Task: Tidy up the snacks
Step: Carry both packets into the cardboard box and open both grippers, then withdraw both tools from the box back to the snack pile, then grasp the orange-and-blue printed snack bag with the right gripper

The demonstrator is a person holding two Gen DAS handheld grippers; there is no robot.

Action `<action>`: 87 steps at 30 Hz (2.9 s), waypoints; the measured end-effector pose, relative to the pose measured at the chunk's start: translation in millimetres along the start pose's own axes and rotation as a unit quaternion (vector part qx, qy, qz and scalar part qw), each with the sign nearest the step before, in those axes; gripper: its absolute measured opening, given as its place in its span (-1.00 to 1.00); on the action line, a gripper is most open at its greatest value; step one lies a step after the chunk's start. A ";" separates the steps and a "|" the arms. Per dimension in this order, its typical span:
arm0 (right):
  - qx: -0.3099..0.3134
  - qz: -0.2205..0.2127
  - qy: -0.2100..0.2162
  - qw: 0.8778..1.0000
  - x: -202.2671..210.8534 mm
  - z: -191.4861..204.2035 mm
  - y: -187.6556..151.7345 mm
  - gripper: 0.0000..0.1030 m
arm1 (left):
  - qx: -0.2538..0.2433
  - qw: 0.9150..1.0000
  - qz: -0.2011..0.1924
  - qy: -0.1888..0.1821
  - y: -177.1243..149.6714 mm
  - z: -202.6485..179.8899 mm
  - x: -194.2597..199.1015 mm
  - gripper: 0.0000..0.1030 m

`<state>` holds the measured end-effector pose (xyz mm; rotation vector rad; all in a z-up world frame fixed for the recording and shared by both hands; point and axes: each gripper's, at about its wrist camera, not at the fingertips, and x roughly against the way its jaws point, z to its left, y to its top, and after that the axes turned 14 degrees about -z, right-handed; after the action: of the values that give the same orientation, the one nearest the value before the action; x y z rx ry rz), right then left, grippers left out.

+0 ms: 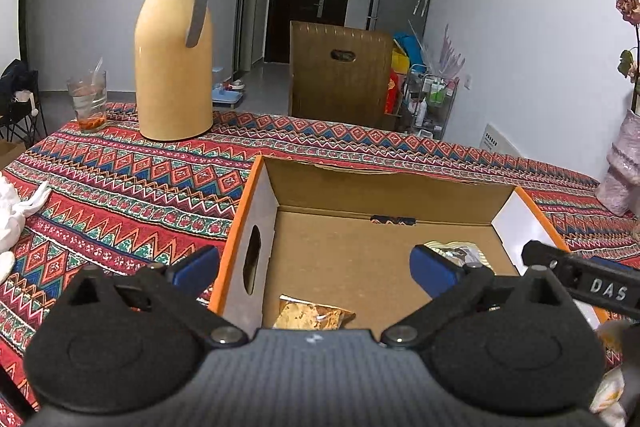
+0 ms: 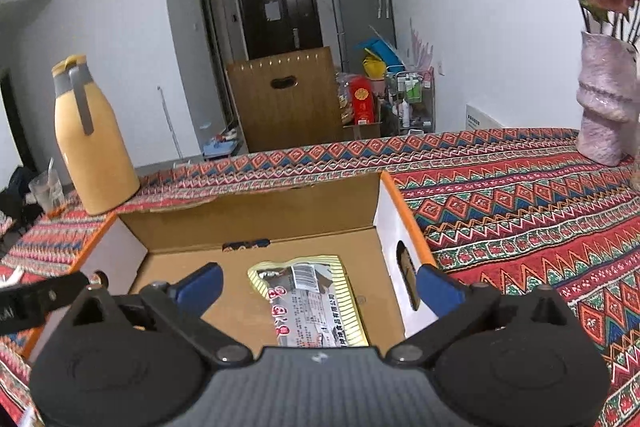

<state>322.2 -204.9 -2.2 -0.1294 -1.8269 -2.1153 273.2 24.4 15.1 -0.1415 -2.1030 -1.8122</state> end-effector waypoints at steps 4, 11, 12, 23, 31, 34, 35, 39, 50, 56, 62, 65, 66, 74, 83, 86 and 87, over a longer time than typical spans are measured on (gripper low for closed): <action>-0.004 -0.012 0.001 1.000 8.1 -2.0 4.4 1.00 | -0.001 1.000 0.001 0.001 0.0 -0.7 2.8 1.00; 0.000 -0.041 0.004 0.999 28.6 -0.5 15.4 1.00 | -0.002 1.000 -0.012 -0.008 6.6 -1.9 18.5 1.00; 0.002 -0.047 0.005 0.999 32.4 1.0 17.8 1.00 | -0.002 1.000 -0.016 -0.008 8.4 -2.1 22.1 1.00; 0.033 -0.086 0.016 0.996 86.1 14.9 29.2 1.00 | -0.012 0.999 -0.030 -0.027 17.0 2.1 65.1 1.00; 0.039 -0.086 0.020 0.995 128.9 17.8 12.0 1.00 | -0.013 0.999 -0.026 -0.040 5.9 13.9 95.7 1.00; 0.038 -0.080 0.018 0.996 141.8 16.8 2.0 1.00 | -0.013 0.999 -0.022 -0.045 -1.3 19.2 105.8 1.00; 0.037 -0.077 0.017 0.996 146.5 16.4 -1.9 1.00 | -0.013 0.999 -0.021 -0.046 -4.6 20.9 110.3 1.00; 0.035 -0.066 0.016 0.997 161.9 16.5 -17.2 1.00 | -0.010 0.999 -0.013 -0.052 -17.2 29.1 123.0 1.00; 0.025 -0.033 0.030 0.999 198.5 18.3 -58.7 1.00 | -0.008 0.998 0.008 -0.059 -58.4 49.3 152.8 1.00; 0.029 -0.009 0.035 0.999 209.3 27.1 -82.3 1.00 | -0.014 0.998 0.017 -0.063 -78.7 58.9 169.0 1.00; 0.040 0.005 0.046 0.998 211.5 44.1 -93.3 1.00 | -0.014 0.997 0.019 -0.068 -86.9 63.9 175.9 1.00; 0.055 0.010 0.048 0.997 210.0 54.5 -95.9 1.00 | -0.012 0.997 0.021 -0.068 -88.0 65.7 176.0 1.00; 0.061 0.013 0.046 0.997 209.0 58.3 -97.4 1.00 | -0.012 0.997 0.021 -0.068 -88.4 66.5 175.8 1.00; 0.080 0.041 0.034 0.995 199.5 70.2 -110.1 0.77 | -0.006 0.998 0.027 -0.064 -92.6 74.8 174.9 1.00; 0.105 0.052 0.036 0.993 200.3 73.7 -125.6 0.46 | -0.002 0.997 0.035 -0.062 -96.2 78.3 172.7 1.00; 0.100 0.048 0.044 0.993 203.3 72.5 -124.6 0.27 | -0.003 0.997 0.035 -0.062 -95.9 77.5 173.4 1.00; 0.098 0.047 0.046 0.993 204.1 71.7 -124.3 0.21 | -0.002 0.997 0.035 -0.062 -95.9 77.3 173.5 1.00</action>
<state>81.0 -160.9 -48.6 -0.0675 -1.9224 -1.8376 66.8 55.9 -25.8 -0.3331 -2.1478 -1.8093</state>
